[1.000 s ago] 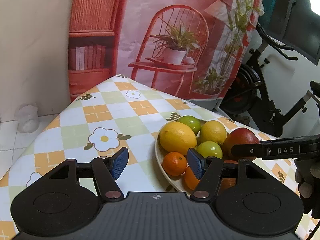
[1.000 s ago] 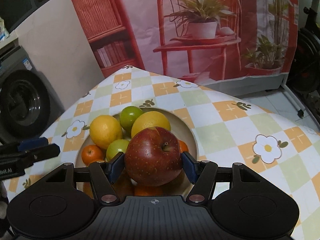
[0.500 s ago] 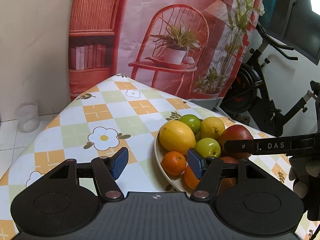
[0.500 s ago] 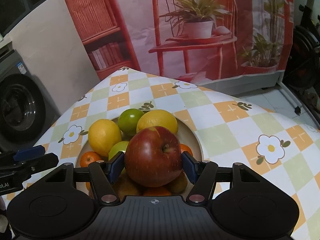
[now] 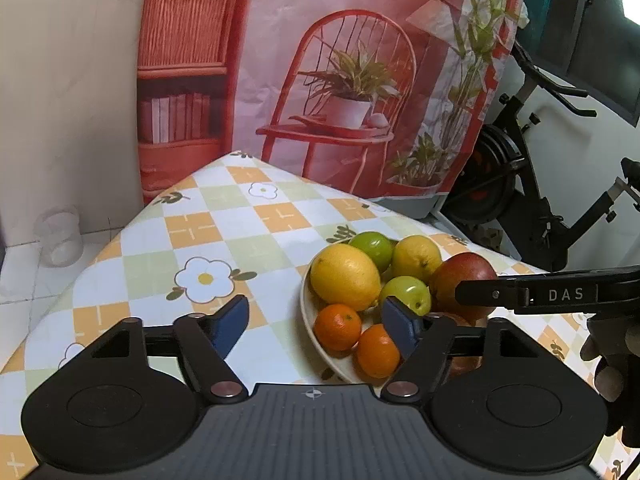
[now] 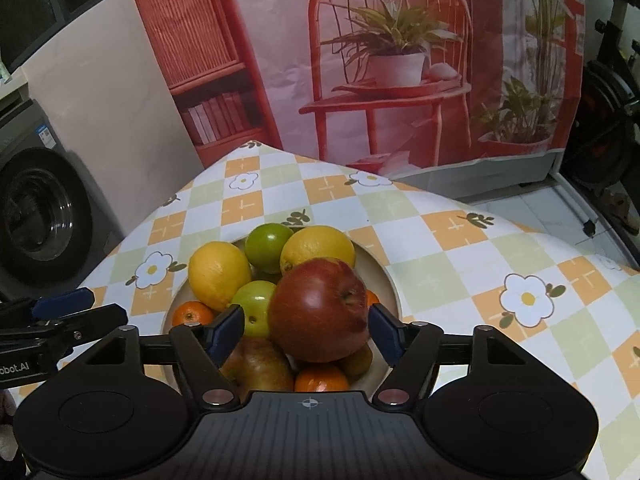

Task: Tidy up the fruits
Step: 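Carry the red apple onto the plate with left tool while right tool carries its apple, then release both red apples onto the plate and open both tools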

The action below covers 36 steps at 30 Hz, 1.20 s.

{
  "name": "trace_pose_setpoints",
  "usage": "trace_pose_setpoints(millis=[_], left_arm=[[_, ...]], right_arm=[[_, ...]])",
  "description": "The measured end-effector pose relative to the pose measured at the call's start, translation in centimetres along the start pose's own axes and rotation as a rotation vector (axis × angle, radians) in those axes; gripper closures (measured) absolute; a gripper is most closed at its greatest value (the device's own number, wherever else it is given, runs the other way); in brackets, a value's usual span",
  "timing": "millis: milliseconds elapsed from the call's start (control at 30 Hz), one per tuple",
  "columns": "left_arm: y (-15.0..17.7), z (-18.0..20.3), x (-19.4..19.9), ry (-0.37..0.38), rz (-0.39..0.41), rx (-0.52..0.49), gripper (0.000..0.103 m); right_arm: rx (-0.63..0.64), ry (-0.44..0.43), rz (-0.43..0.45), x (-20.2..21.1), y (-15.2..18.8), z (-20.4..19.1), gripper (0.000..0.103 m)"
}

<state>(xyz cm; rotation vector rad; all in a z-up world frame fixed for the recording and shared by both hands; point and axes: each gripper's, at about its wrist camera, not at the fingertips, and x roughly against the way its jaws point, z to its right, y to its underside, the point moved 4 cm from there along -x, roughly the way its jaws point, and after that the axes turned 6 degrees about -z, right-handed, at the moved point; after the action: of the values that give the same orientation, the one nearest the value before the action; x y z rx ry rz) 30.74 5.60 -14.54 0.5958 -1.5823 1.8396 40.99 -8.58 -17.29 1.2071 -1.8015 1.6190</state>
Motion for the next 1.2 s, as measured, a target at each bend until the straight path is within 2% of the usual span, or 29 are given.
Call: trace_pose_setpoints(millis=[233,333,667,833,1033,1200], left_arm=[[-0.7,1.2,1.3,0.001,0.014,-0.015,0.014],[-1.0,1.6,2.0,-0.009,0.017,-0.02,0.013],[-1.4,3.1,4.3,-0.029,0.041,-0.061,0.01],[-1.6,3.8,5.5,-0.049,0.057,-0.076,0.01],[-2.2,5.1,7.4,-0.049,0.082,-0.097,0.01],[-2.6,6.7,9.1,-0.083,0.097,-0.135,0.01]], right_arm=[[0.001,0.026,0.04,2.5,0.4,0.0,0.03],[-0.004,0.028,0.065,3.7,0.7,0.1,0.023],[-0.032,0.055,0.122,6.9,2.3,0.8,0.015],[-0.035,0.086,0.155,8.7,2.9,0.6,0.0],[-0.039,0.091,0.207,11.6,3.5,0.5,0.0],[-0.048,0.1,0.232,14.7,4.1,0.2,0.0]])
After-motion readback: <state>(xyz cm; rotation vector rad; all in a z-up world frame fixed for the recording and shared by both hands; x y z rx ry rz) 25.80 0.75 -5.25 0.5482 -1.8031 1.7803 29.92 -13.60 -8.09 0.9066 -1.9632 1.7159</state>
